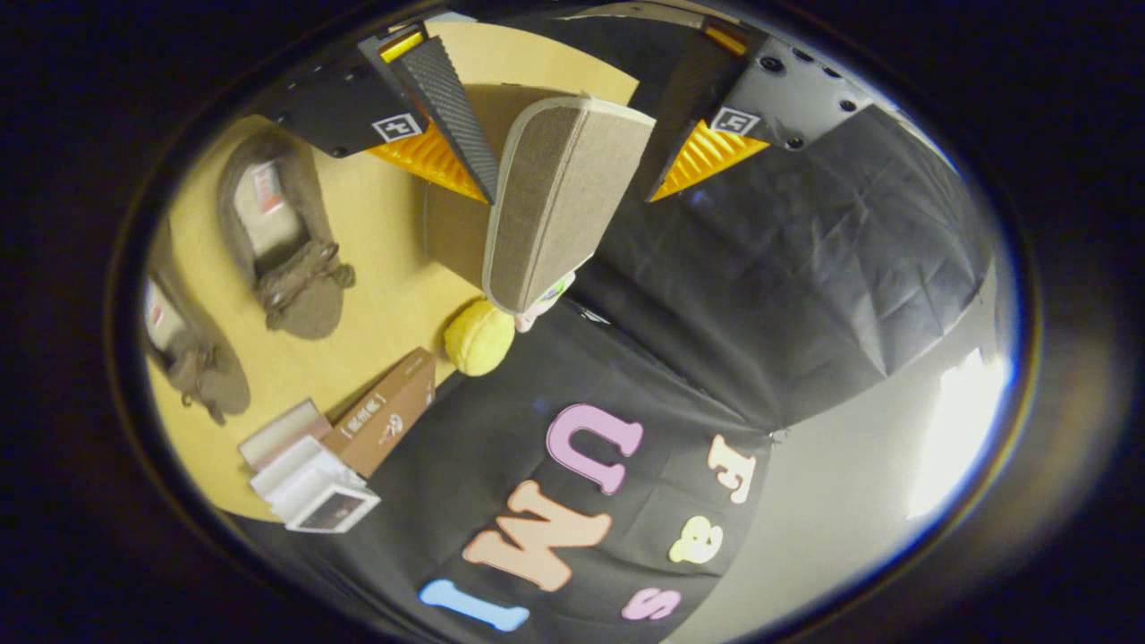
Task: Open the storage box then place both shoes into the box .Put the left shoe in first, then the right shoe, with the right side of both shoes facing outward in a uniform manner.
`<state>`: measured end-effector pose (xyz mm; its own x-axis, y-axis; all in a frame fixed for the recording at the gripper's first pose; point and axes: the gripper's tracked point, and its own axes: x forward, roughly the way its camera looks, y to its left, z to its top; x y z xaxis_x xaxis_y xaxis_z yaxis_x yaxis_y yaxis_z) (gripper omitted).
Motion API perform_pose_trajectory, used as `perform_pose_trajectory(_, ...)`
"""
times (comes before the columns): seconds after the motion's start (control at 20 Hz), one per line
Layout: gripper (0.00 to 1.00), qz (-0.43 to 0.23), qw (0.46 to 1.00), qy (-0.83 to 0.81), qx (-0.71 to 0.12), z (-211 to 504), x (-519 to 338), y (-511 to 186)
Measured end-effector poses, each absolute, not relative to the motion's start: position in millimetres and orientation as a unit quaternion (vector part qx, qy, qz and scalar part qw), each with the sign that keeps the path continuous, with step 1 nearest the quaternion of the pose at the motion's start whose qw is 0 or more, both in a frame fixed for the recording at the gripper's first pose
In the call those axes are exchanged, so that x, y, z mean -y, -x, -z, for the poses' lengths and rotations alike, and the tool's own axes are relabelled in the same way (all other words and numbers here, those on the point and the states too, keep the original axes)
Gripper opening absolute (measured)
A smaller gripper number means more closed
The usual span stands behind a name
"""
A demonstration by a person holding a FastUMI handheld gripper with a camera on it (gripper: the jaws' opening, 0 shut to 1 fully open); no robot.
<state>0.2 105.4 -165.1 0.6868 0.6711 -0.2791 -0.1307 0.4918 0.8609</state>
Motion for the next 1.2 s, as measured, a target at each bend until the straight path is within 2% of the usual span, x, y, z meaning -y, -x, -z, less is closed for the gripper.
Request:
perform_pose_trajectory(0.55,1.0,-0.247,0.693,-0.562,-0.378,205.6,-134.2,5.2)
perform_pose_trajectory(0.95,1.0,-0.246,0.641,-0.603,-0.405,214.4,-152.9,6.8)
perform_pose_trajectory(1.2,0.99,-0.258,0.615,-0.633,-0.393,198.2,-150.8,3.0)
